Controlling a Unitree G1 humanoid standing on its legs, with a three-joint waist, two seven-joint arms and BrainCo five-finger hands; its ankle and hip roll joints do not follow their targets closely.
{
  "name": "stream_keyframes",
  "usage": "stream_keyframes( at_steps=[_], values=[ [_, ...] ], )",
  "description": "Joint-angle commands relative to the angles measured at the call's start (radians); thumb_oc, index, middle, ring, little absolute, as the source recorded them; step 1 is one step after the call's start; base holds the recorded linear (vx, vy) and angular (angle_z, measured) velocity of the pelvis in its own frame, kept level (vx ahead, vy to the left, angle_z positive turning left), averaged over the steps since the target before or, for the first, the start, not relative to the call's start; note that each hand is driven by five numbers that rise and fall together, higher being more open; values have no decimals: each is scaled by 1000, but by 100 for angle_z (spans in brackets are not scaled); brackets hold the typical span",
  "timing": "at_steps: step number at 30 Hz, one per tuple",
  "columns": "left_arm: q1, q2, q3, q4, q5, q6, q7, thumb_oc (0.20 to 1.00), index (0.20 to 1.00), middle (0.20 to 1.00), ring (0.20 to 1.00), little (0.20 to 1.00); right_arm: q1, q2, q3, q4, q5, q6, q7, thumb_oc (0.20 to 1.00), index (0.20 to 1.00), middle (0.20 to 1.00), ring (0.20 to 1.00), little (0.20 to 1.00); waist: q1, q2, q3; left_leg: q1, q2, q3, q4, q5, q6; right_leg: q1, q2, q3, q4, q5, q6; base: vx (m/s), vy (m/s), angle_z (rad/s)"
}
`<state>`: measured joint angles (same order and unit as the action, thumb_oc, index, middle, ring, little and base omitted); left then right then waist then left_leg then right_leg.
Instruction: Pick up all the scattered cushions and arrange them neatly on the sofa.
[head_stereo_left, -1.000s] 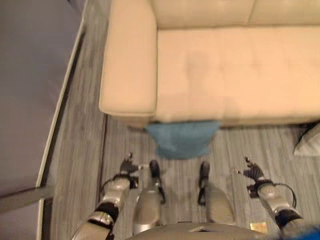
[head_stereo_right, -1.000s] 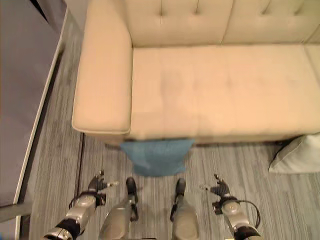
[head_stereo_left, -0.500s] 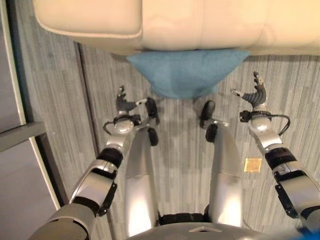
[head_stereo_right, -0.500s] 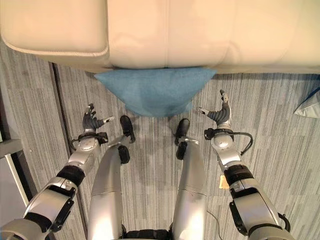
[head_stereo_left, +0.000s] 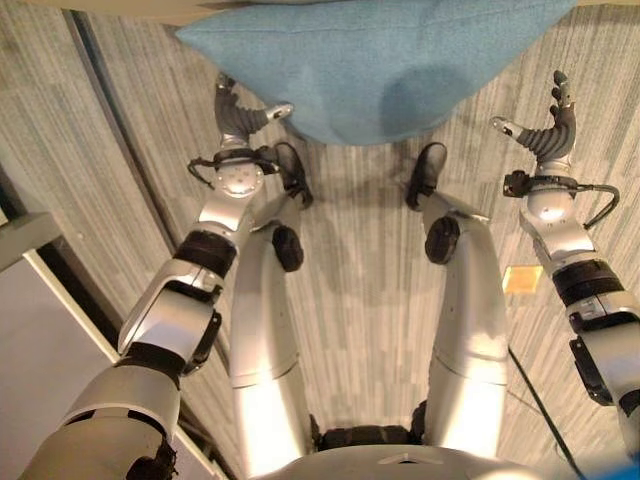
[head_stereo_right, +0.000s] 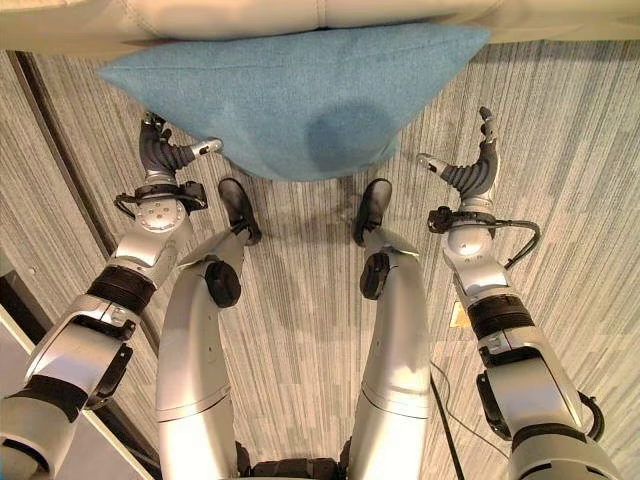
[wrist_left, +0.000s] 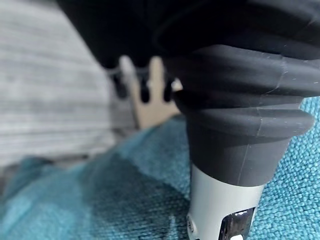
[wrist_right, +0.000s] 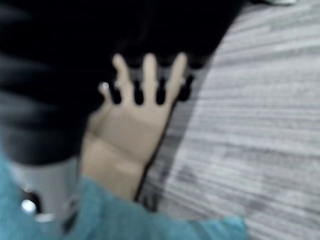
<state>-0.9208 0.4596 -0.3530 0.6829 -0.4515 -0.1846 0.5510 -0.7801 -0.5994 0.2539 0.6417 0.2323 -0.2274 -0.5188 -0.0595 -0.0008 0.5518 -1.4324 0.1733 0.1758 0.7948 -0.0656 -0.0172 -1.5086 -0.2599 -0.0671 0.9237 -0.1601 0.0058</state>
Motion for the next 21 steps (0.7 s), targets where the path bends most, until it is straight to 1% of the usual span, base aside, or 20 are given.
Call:
stream_keyframes(
  at_steps=[1, 2, 6, 12, 13, 14, 16, 18, 19, 20, 21],
  values=[
    [54, 1, 2, -17, -1, -37, -3, 1000, 1000, 1000, 1000, 1000, 35, -32, 42, -59, 53, -66, 33, 1000, 1000, 1000, 1000, 1000, -11, 16, -122, 34, -37, -10, 12, -67, -11, -7, 9, 4, -25, 32, 85, 0, 0, 0],
    [52, 1, 2, -15, -2, -38, -3, 1000, 1000, 1000, 1000, 1000, 32, -33, 43, -57, 54, -67, 34, 1000, 1000, 1000, 1000, 1000, -12, 16, -121, 33, -37, -10, 12, -67, -11, -9, 9, 5, -24, 32, 85, 0, 0, 0],
    [-28, -4, -37, -26, 1, -40, -12, 1000, 1000, 1000, 1000, 1000, -82, -30, 102, -72, 80, -73, 73, 1000, 1000, 1000, 1000, 1000, -9, 19, -112, 3, -36, -10, 33, -71, -8, -42, 8, 11, -3, 28, 85, 26, -14, -2],
    [-91, -32, -77, -33, 16, -37, -11, 1000, 1000, 1000, 1000, 1000, -169, 23, 160, -65, 62, -66, 80, 1000, 1000, 1000, 1000, 1000, -5, 21, -105, -20, -36, -18, 53, -72, -8, -60, 12, 10, 11, 25, 82, 5, -9, -1],
    [-113, -55, -88, -36, 15, -38, -4, 1000, 1000, 1000, 1000, 1000, -206, 56, 183, -56, 50, -58, 81, 1000, 1000, 1000, 1000, 1000, -1, 24, -99, -25, -37, -25, 60, -72, -7, -60, 14, 7, 11, 25, 81, 0, 0, 0],
    [-114, -54, -87, -35, 15, -39, -4, 1000, 1000, 1000, 1000, 1000, -209, 57, 184, -54, 50, -58, 80, 1000, 1000, 1000, 1000, 1000, -2, 24, -98, -26, -37, -25, 61, -72, -7, -60, 14, 6, 11, 25, 80, 0, 0, 0],
    [-131, -79, -87, -33, 8, -40, 2, 1000, 1000, 1000, 1000, 1000, -236, 98, 197, -46, 43, -51, 76, 1000, 1000, 1000, 1000, 1000, 1, 28, -94, -30, -36, -28, 68, -71, -6, -60, 16, 4, 14, 25, 78, 0, 0, 0],
    [-142, -113, -85, -35, -10, -49, 9, 1000, 1000, 1000, 1000, 1000, -262, 150, 211, -28, 47, -47, 76, 1000, 1000, 1000, 1000, 1000, 5, 32, -91, -32, -36, -35, 71, -70, -7, -61, 20, 3, 15, 26, 76, 0, 0, 0],
    [-154, -140, -81, -34, -38, -58, 10, 1000, 1000, 1000, 1000, 1000, -288, 195, 222, -11, 57, -44, 78, 1000, 1000, 1000, 1000, 1000, 10, 35, -88, -36, -36, -39, 75, -69, -6, -61, 21, 1, 16, 24, 75, 0, 0, 0],
    [-155, -155, -76, -40, -48, -64, 15, 1000, 1000, 1000, 1000, 1000, -296, 215, 228, -9, 59, -42, 80, 1000, 1000, 1000, 1000, 1000, 13, 36, -87, -37, -37, -42, 77, -68, -6, -61, 22, 0, 18, 25, 74, 0, 0, 0],
    [-160, -168, -75, -48, -56, -69, 15, 583, 583, 583, 583, 583, -305, 233, 238, -7, 60, -39, 86, 548, 548, 548, 548, 548, 15, 37, -86, -39, -35, -44, 78, -67, -6, -61, 22, -2, 18, 25, 74, 0, 0, 0]
  ],
)
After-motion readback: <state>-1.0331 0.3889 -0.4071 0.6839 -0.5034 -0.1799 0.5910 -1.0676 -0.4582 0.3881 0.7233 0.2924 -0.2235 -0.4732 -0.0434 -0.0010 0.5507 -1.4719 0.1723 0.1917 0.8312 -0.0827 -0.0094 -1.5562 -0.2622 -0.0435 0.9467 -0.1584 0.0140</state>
